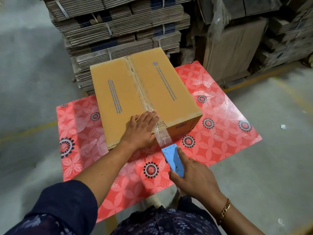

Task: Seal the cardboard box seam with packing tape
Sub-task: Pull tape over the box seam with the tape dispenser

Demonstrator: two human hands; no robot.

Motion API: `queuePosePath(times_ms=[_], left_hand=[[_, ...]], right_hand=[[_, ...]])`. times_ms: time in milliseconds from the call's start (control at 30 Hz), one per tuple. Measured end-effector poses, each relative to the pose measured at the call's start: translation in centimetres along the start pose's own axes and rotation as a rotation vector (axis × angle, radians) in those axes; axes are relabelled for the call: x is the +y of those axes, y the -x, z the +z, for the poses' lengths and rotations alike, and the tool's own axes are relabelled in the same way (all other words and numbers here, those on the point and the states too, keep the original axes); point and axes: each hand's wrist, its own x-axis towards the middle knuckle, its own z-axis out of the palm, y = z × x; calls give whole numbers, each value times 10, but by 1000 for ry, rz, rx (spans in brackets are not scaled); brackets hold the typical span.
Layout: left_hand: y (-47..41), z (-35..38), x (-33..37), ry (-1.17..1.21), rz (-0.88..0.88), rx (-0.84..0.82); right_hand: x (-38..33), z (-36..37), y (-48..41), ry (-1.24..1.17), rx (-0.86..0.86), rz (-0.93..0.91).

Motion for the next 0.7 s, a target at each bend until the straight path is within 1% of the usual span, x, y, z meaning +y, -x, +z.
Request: queuePosePath(times_ms=[167,300,500,700], left_hand=[[-1,0,0,-7,-7,2],[-1,1,1,-11,-8,4],[2,1,-8,42,44,-58],[2,8,1,-74,-11,34]], right_hand=[[-4,-10,8,23,-14,-7],[-1,-7,18,14,-58,5],[-5,-17,-10,99,-136,-5],[-26,-42,-69,161,-329,1]])
